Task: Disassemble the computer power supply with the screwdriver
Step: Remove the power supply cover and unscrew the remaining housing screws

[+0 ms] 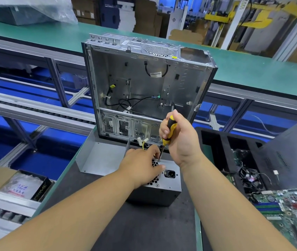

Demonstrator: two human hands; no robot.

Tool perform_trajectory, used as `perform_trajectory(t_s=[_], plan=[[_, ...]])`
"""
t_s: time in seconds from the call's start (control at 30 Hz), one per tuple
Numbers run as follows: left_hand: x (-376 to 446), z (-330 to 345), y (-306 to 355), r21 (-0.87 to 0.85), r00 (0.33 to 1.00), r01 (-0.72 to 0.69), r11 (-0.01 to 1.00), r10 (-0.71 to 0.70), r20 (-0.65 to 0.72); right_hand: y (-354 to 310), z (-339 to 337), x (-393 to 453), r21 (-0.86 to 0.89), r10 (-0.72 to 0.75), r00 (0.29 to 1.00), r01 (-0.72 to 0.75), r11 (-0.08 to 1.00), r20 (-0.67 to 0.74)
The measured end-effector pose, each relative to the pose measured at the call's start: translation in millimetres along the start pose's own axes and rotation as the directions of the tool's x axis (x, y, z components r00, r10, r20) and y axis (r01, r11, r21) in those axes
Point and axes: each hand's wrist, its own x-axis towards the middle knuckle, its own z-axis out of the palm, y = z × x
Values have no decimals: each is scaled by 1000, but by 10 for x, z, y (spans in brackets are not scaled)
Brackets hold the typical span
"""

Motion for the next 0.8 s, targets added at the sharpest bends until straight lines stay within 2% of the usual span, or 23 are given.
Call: perform_trajectory(t_s=[0.13, 0.3, 0.53, 0.67, 0.8], plan=[[0, -12, -6, -41, 999, 20, 999, -19, 27, -50, -61, 9, -85, 3, 999, -8, 996, -51], [3, -5, -8, -53, 999, 32, 998, -31, 26, -93, -35, 40, 3, 67, 982, -67, 998, -176], [14, 2, -18, -44, 1000, 12, 999, -12, 6, -28, -11, -12, 92, 18, 997, -11, 996, -75], [9, -11, -5, -34, 1000, 14, 999, -14, 6, -22, -18, -24, -38, -11, 1000, 12, 999, 12], [-8, -14, 10, -26, 1000, 29, 999, -29, 4, -68, -20, 3, -102, -1, 999, -2, 995, -32]])
